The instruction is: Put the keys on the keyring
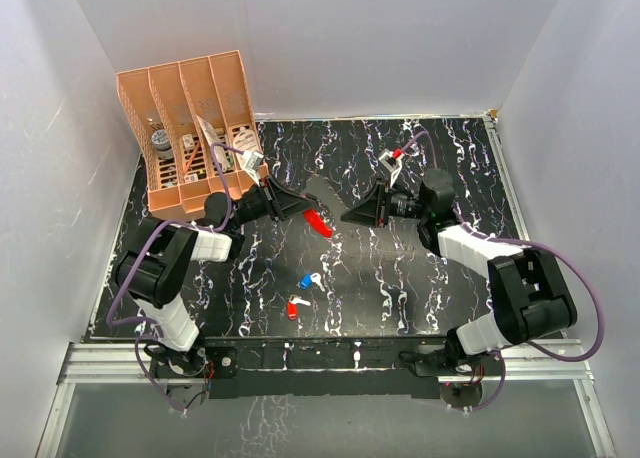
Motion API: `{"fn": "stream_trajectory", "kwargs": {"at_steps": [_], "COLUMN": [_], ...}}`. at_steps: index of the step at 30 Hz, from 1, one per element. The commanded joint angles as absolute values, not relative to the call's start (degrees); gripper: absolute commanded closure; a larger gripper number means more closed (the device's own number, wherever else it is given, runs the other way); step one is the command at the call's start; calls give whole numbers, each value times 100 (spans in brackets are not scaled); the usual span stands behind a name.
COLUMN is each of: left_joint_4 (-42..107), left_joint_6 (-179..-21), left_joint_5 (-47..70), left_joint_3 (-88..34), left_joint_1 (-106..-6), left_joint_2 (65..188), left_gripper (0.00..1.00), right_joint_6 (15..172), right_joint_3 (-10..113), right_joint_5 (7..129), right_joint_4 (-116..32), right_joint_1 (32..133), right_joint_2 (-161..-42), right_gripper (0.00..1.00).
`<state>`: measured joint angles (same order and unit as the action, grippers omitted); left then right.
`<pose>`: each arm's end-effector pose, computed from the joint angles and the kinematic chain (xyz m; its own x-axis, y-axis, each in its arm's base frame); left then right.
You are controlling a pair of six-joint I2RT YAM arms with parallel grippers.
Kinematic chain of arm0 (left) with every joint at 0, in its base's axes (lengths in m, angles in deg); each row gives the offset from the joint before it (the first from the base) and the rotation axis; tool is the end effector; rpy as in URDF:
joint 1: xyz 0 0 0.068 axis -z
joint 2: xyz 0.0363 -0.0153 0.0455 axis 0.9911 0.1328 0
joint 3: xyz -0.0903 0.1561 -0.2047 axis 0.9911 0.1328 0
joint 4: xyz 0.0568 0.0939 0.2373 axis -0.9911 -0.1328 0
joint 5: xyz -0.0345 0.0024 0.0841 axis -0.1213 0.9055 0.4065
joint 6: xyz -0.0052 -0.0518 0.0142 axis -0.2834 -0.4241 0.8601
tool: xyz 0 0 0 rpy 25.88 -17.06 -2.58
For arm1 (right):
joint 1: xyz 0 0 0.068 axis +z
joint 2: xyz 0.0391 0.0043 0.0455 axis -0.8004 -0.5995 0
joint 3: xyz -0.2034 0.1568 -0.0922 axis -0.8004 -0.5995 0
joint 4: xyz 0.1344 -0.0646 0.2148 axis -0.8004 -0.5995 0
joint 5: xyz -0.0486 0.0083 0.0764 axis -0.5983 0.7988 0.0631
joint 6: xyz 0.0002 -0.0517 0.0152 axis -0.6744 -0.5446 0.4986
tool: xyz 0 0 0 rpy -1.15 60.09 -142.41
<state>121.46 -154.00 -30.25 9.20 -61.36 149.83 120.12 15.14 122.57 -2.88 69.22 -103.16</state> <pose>0.2808 -0.1370 0.2295 -0.6045 -0.3976 -0.6903 0.7552 -0.0102 -0.6554 0.2756 0.1122 0.2436 -0.6045 0.0917 -0.7913 -0.7720 0.1774 0.6103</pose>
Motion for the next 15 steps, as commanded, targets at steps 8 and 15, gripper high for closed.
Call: {"fn": "stream_trajectory", "kwargs": {"at_steps": [8,15], "left_joint_4": [13244,13239], "left_joint_6": [-15396,-15404], "left_joint_5": [-2759,-2439], "left_joint_3": [826,1232], "left_joint_1": [-6346,-6639], "left_joint_2": [15146,14862], "left_gripper": [51,43], "right_joint_6": [12392,11987], "right_joint_3": [1389,1437], "right_joint_5": [12503,11826], "right_joint_4": [681,56], "right_joint_1": [6951,6941], "right_joint_2": [-10338,-10132], "right_gripper": [100,100]}}
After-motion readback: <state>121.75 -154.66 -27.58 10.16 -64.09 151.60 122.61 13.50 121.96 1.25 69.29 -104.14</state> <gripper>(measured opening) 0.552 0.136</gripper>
